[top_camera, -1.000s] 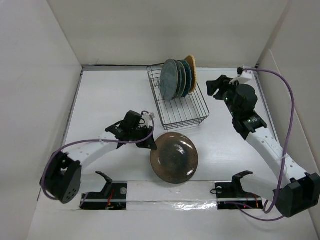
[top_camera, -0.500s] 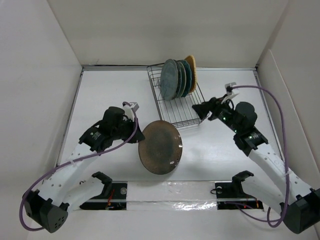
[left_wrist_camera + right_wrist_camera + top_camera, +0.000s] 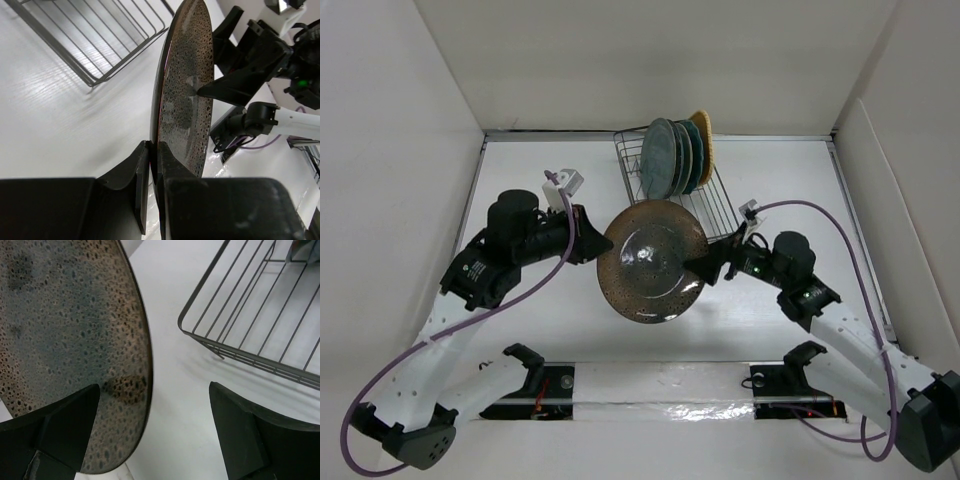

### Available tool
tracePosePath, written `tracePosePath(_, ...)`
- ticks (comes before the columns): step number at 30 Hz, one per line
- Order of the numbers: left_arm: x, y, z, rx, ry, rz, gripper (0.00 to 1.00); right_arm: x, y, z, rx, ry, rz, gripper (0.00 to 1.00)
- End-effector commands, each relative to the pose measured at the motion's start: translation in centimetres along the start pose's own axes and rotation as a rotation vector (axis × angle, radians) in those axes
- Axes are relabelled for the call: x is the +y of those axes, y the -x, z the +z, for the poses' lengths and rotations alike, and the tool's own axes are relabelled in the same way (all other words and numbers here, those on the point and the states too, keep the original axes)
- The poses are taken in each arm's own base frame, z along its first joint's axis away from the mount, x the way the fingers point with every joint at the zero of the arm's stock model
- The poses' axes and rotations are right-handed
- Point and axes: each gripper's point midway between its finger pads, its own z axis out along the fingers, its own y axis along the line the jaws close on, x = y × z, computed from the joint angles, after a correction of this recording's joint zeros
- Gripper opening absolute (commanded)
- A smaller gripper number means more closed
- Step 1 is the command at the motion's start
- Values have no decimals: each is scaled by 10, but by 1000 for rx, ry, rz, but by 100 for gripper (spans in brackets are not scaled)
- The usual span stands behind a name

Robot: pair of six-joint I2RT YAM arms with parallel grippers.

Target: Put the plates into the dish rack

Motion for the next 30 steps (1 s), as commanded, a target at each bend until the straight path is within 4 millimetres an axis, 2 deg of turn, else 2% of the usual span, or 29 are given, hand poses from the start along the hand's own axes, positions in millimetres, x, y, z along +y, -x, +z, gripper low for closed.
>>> tracePosePath(1,-54,52,-24,-172,-196,62,0,10,11,4,-58,62,-39,96)
tracePosePath(2,-57,52,-24,-168,-211,61,0,14,15,5,-77,86,-44,96)
tracePosePath(4,-58,52,-23,-165,-219,59,0,25,8,8,-59,160,-11,93)
tracePosePath(5,-55,49,-20,-157,-215,54,0,35,15,9,-94,207,-26,87)
tracePosePath(7,-54,47,-17,-159,-218,52,0,47,12,11,-85,274,-5,81)
tracePosePath(8,-51,45,-14,-154,-216,47,0,58,15,12,-103,320,-23,73)
tracePosePath(9,-52,44,-13,-151,-222,42,0,64,16,12,-103,347,-24,68)
tracePosePath(12,-50,43,-8,-154,-230,41,0,79,13,17,-90,424,-48,60)
tracePosePath(13,-51,45,-8,-163,-236,41,0,80,12,19,-82,435,-50,55)
tracePosePath(14,-50,44,-6,-163,-237,39,0,83,10,22,-75,451,-52,44)
tracePosePath(16,-46,46,-3,-174,-216,42,0,87,10,22,-83,464,-45,28)
tracePosePath(17,-41,45,-1,-174,-197,41,0,86,12,23,-96,457,-42,15)
tracePosePath(19,-26,47,3,-197,-119,33,0,85,15,21,-112,443,-41,5)
tracePosePath(20,-20,45,5,-198,-97,33,0,82,15,22,-111,423,-32,0)
tracePosePath(24,4,49,11,-241,20,24,0,84,30,16,-152,402,-31,0)
tracePosePath(25,10,52,11,-259,48,25,14,84,38,15,-171,391,-33,0)
tracePosePath(27,23,58,11,-302,114,39,31,78,47,16,-179,345,-12,0)
tracePosePath(28,26,64,9,-338,130,40,46,74,54,17,-187,320,-4,0)
tracePosePath(30,37,68,6,-387,182,33,57,69,72,19,-193,274,11,0)
